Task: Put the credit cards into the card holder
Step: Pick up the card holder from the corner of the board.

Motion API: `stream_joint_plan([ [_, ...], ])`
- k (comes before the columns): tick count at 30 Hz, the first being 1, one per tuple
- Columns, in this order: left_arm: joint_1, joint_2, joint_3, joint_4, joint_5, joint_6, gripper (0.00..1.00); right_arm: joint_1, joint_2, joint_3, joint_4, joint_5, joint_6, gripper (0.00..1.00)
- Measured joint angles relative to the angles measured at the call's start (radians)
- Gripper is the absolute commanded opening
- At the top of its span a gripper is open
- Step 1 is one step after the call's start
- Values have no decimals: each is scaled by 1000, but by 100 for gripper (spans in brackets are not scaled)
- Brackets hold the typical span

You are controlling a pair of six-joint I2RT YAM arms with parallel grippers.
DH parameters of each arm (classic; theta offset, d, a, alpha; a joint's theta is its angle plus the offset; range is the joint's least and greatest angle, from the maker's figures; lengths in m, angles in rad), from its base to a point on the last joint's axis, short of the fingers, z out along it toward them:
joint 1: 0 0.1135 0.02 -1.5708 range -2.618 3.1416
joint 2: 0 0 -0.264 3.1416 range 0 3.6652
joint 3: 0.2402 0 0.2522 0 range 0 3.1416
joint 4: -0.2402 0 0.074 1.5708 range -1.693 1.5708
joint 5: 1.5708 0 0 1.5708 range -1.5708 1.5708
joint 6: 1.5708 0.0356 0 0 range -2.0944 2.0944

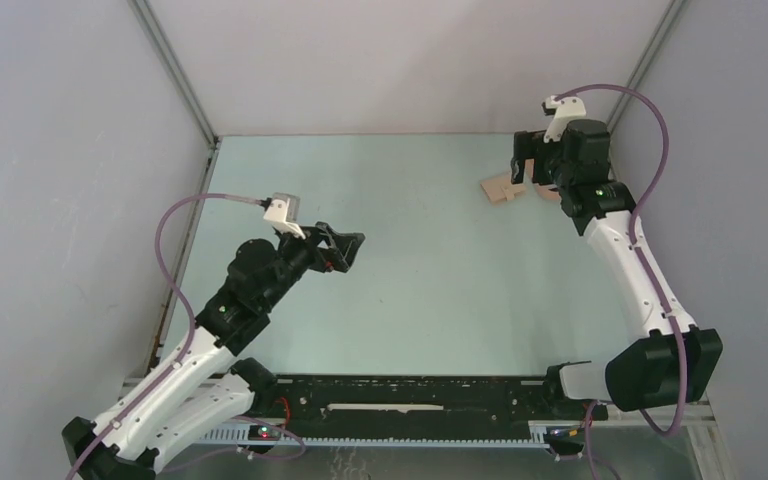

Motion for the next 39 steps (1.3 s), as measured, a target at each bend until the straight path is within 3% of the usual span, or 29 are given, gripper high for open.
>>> stream_joint_plan([
  [4, 22, 6, 0, -20, 22, 2, 100, -31, 2, -6, -3, -100, 11, 100],
  [11, 55, 6, 0, -23, 45, 7, 100, -99, 42, -5, 20, -481, 14, 100],
  [17, 93, 60, -24, 27, 70, 2, 100, -99, 262, 49, 13, -616, 82, 96],
  [21, 105, 103, -99, 97, 91, -21, 99, -100, 401, 50, -24, -575, 149, 93],
  [27, 107, 125, -187, 179, 138, -65, 98, -106, 539, 113, -88, -434, 249, 66],
  [39, 107, 79, -266, 269, 165, -128, 98, -120, 713, 276, -151, -264, 377, 65],
])
